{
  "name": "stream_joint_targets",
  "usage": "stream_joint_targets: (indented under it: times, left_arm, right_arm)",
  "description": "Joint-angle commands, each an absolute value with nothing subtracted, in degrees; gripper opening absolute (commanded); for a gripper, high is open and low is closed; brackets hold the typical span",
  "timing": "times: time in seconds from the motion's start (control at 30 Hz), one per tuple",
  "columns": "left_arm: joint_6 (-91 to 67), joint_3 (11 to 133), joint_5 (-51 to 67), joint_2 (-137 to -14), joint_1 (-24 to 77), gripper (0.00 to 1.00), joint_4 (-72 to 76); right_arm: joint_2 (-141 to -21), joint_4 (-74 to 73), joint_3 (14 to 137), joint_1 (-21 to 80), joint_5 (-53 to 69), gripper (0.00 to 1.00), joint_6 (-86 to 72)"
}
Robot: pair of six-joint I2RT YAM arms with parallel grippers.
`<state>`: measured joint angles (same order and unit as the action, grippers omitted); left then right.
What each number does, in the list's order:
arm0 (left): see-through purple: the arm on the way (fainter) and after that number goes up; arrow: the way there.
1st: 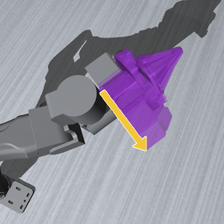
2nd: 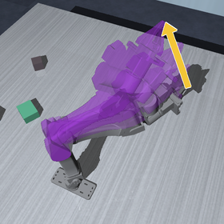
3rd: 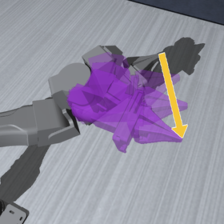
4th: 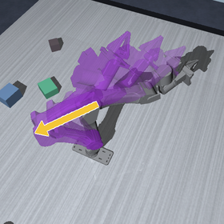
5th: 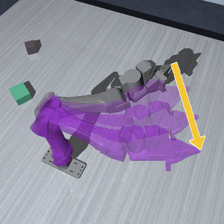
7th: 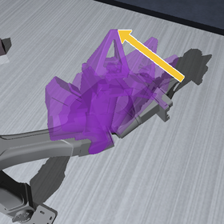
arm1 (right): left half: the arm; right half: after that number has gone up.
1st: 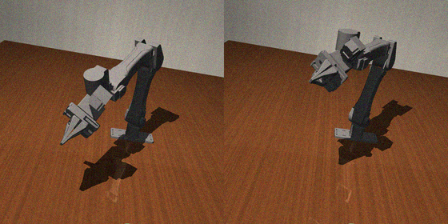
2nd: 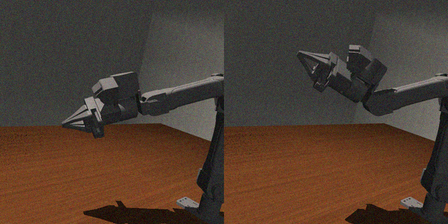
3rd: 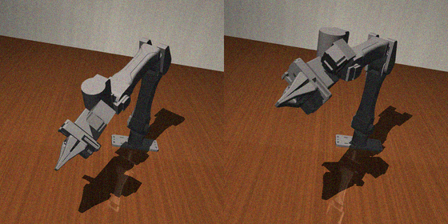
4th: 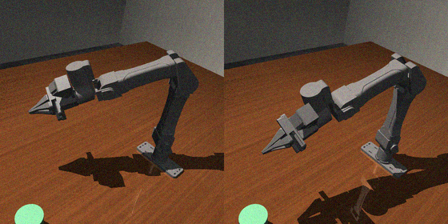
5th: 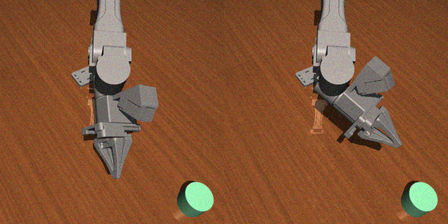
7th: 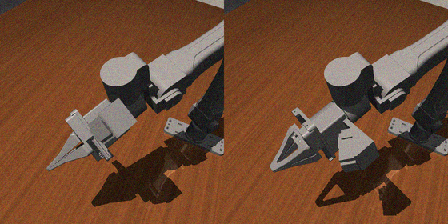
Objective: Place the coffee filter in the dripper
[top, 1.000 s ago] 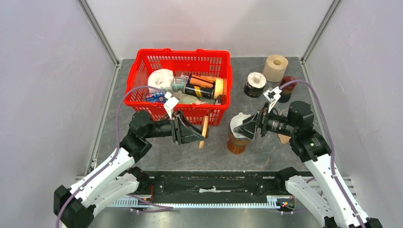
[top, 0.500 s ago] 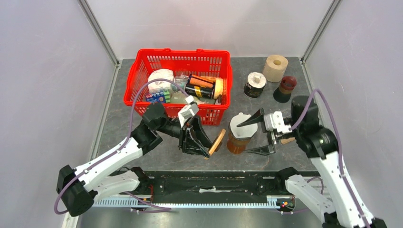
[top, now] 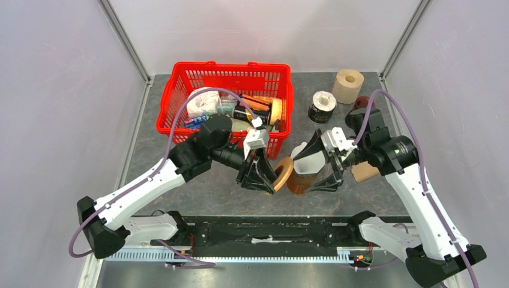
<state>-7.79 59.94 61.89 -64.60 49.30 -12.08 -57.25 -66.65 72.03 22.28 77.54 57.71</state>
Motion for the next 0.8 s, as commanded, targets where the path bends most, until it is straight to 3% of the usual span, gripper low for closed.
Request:
stream_joint_targets:
  times: [0.0,0.07,0.13,0.27,0.33,0.47,0.77]
  left_arm:
    - [14.43,72.92,42.90,-65.31,50.77,0.02,-35.16]
    - [20.01,77.37,37.85,-66.34,51.15,0.02,-40.22]
    - [24.55,81.30,34.62,-67.92,51.48,0.02,-44.85]
    - [28.61,88.27,24.28,-73.15,52.87,0.02,-52.15]
    - [30.47,91.68,18.95,-76.17,53.96,0.02,-55.81]
    - [34.01,93.87,17.15,-78.66,56.27,0.02,-58.25]
    - [35.59,98.04,11.56,-81.35,59.71,0.02,-57.39]
  right_arm:
    - [-52.82,-39.02,68.11,22.67,67.77,0.97,23.28]
    - [-50.55,-25.28,65.68,22.72,50.68,0.97,8.30]
    - [-51.41,-26.12,68.73,22.72,44.13,0.97,1.94]
    - [-55.13,-29.84,76.04,22.72,42.86,0.97,-13.73]
    - [-55.42,-30.64,77.63,22.76,36.25,0.97,-21.43]
    - [-54.66,-29.06,75.68,22.77,28.78,0.97,-33.30]
    - [-59.16,-33.55,74.09,22.85,25.51,0.84,-40.24]
